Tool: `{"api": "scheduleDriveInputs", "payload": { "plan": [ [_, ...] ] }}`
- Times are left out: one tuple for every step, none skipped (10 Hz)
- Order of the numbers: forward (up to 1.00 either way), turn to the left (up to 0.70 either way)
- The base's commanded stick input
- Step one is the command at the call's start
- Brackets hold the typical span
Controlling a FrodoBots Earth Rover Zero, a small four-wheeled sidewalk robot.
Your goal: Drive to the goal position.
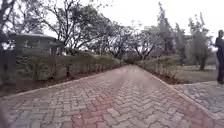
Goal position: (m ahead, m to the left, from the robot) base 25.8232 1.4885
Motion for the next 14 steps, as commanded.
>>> {"api": "scheduleDriveInputs", "payload": {
  "plan": [
    [0.7,0.0],
    [0.7,0.0],
    [0.7,0.0],
    [0.7,0.0],
    [0.7,0.0],
    [0.7,0.0],
    [0.7,0.0],
    [0.7,0.0],
    [0.7,0.0],
    [0.7,0.0],
    [0.7,0.0],
    [0.7,0.0],
    [0.7,-0.05],
    [0.7,-0.1]
  ]
}}
